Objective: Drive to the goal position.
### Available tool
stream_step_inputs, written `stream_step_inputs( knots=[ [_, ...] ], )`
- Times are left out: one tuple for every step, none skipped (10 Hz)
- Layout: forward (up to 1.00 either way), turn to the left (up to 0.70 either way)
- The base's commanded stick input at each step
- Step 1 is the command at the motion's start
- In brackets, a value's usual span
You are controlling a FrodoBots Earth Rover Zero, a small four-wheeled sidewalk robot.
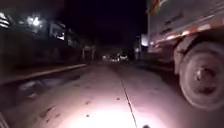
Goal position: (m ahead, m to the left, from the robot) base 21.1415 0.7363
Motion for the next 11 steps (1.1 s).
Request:
stream_step_inputs(
  knots=[
    [0.70,0.00],
    [0.70,0.00],
    [0.70,0.00],
    [0.70,0.00],
    [0.70,0.00],
    [0.70,0.00],
    [0.70,0.00],
    [0.70,0.00],
    [0.70,0.00],
    [0.70,0.00],
    [0.70,0.00]
  ],
)
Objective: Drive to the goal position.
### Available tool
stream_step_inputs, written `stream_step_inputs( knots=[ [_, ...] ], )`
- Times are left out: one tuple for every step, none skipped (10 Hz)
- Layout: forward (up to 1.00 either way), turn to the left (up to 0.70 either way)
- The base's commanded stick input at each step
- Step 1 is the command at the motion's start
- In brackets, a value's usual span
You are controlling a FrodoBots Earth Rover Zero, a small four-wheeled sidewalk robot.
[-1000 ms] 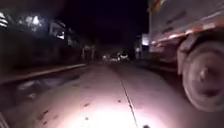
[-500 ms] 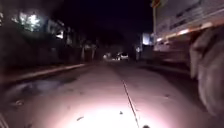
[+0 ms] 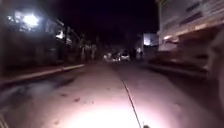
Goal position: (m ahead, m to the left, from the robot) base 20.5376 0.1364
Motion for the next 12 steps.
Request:
stream_step_inputs(
  knots=[
    [0.70,0.00],
    [0.70,0.00],
    [0.70,0.00],
    [0.70,0.00],
    [0.70,0.00],
    [0.70,0.00],
    [0.70,0.00],
    [0.70,0.00],
    [0.70,0.00],
    [0.70,0.00],
    [0.70,0.00],
    [0.70,0.00]
  ],
)
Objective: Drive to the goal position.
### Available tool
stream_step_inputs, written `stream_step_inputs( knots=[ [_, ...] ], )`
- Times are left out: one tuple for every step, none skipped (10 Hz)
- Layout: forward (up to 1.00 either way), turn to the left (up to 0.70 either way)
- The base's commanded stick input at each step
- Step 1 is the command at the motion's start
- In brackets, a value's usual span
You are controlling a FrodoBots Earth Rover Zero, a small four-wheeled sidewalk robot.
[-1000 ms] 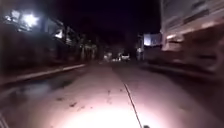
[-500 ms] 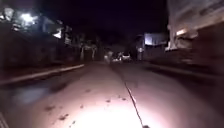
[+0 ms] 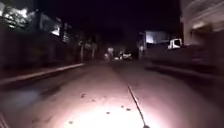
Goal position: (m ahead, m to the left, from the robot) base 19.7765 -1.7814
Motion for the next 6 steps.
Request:
stream_step_inputs(
  knots=[
    [0.70,0.00],
    [0.70,0.00],
    [0.70,0.00],
    [0.70,0.00],
    [0.70,0.00],
    [0.70,0.00]
  ],
)
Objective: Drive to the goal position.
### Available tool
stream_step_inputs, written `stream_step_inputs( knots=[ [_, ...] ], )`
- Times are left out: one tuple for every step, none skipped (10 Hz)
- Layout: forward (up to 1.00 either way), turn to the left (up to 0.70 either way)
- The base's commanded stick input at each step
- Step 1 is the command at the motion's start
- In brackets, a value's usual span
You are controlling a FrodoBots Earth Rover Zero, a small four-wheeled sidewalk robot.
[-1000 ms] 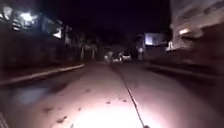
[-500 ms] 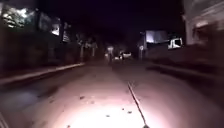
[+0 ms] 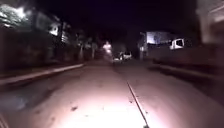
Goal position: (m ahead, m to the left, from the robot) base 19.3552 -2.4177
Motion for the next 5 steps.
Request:
stream_step_inputs(
  knots=[
    [0.70,-0.14],
    [0.70,-0.30],
    [0.70,-0.35],
    [0.70,-0.35],
    [0.70,-0.35]
  ],
)
